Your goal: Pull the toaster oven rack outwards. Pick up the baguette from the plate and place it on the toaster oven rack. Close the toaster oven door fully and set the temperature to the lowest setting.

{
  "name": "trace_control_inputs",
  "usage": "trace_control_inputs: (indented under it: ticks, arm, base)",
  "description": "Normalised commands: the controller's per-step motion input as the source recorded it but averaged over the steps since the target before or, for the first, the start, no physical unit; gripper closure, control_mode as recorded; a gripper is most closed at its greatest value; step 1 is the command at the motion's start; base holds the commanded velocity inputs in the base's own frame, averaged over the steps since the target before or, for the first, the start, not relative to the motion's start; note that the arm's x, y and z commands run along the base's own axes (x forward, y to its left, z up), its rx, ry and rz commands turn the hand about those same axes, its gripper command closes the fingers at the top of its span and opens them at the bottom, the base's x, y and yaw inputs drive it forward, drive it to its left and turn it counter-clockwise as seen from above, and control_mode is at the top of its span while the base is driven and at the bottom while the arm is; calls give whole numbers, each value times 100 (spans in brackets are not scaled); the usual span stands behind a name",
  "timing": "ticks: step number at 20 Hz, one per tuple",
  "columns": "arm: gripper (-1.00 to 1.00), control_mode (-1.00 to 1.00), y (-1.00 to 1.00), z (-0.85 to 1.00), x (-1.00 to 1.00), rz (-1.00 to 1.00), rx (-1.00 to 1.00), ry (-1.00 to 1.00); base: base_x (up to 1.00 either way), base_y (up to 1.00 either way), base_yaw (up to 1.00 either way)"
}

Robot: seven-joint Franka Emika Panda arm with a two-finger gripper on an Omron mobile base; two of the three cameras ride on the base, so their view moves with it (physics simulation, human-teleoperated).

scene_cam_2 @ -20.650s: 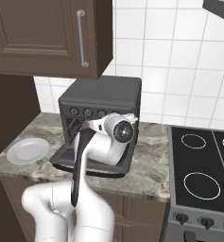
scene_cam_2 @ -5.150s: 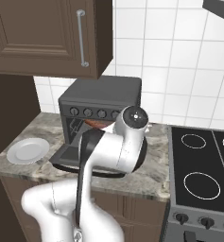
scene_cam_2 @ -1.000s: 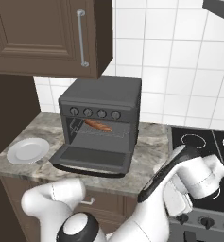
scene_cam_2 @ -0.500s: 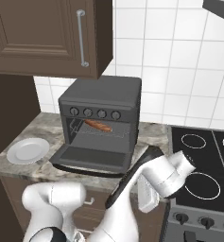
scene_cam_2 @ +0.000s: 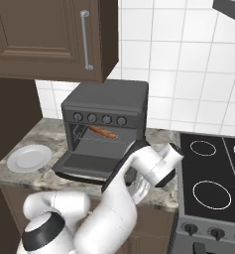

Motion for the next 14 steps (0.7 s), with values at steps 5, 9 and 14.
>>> trace_control_inputs:
  ticks: [5, 9, 14]
  arm:
    - [-100, -100, -3, -4, 73, -14, 0, 28]
    - [-100, -100, -18, -18, 55, -14, 6, 18]
    - [-100, -100, -64, -34, 14, -8, 34, -2]
  base:
    - [0, 0, 0]
    - [0, 0, 0]
    - [0, 0, 0]
